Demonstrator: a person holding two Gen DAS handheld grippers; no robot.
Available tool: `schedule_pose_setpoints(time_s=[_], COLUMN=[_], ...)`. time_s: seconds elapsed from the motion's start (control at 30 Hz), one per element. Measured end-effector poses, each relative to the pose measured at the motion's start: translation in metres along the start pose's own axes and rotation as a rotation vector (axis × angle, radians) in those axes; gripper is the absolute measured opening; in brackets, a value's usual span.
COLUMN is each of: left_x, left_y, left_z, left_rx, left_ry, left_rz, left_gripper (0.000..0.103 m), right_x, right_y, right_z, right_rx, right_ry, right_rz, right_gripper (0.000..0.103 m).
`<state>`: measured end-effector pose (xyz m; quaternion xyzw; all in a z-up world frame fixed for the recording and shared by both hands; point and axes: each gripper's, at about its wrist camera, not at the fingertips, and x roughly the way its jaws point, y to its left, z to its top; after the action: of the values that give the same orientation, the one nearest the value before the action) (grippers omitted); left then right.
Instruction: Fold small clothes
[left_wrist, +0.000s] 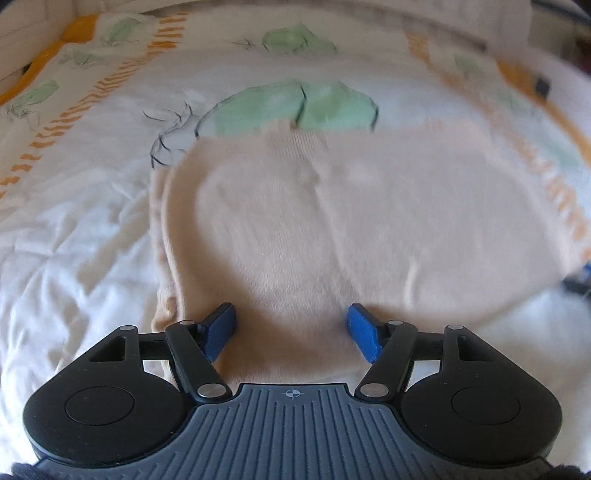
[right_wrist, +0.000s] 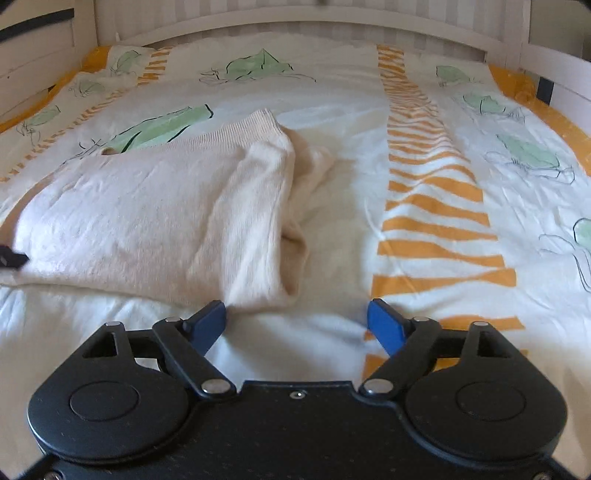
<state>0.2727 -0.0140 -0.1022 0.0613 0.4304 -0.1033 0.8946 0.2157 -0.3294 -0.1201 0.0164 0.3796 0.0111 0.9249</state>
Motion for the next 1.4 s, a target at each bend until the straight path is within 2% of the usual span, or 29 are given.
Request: schedule_pose_setpoints(time_s=[0.07,0.13,0.23,0.37,0.47,0.63,0.83,0.97,1.03,1.2,1.4], left_x=[-0.004,-0.008,-0.012,-0.004,0.005,0.007,0.007,0.003,-0.003,-0.004,0.032], left_y=[-0.003,-0.002,-0.004,-0.006,-0.005,-0.014,-0.017,-0.018,-0.017,-0.024,-0.044], left_z=[0.000,0.005,0.012,0.015,0.012,0.008,0.008,0.013,0.018,0.055,0.103], left_rx=[0.002,-0.025,-0.053,-0.086,-0.122,-0.084,-0.095,-0.106,-0.136,-0.189,-0.151], left_ry=[-0.002,0.006,-0.008,0.023,0.044,0.042,0.045,0.046,0.023,-0.028,-0.035], left_rz=[0.013,-0.016,-0.039,-0.034,-0.034,-0.002,0.013,0.019,0.003,0.011,0.063], left_gripper=[0.067,0.067,0.067,0.067,0.070,0.076,0.078,0.077,0.077,0.077,0.077], right_x=[-0.007,-0.010,-0.003,0.023,0.047,0.076,0.090,0.089,0.090,0.088,0.089], right_y=[-0.006,-0.017,-0.030,-0.041,-0.043,-0.042,-0.027,-0.041,-0.042,-0.037,-0.038], right_z=[0.004,0.011,0.020,0.033,0.037,0.048,0.046,0.038,0.038,0.039,0.038], right_rx=[0.041,0.120,0.212,0.288,0.330,0.358,0.230,0.298,0.300,0.272,0.280], right_ry=[-0.020,-0.055,-0.073,-0.043,-0.002,-0.057,-0.132,-0.174,-0.178,-0.178,-0.185], right_rz=[0.049,0.127,0.174,0.257,0.325,0.450,0.465,0.528,0.530,0.506,0.514], right_gripper=[0.086,0.092,0.097,0.098,0.103,0.103,0.103,0.103,0.103,0.103,0.103])
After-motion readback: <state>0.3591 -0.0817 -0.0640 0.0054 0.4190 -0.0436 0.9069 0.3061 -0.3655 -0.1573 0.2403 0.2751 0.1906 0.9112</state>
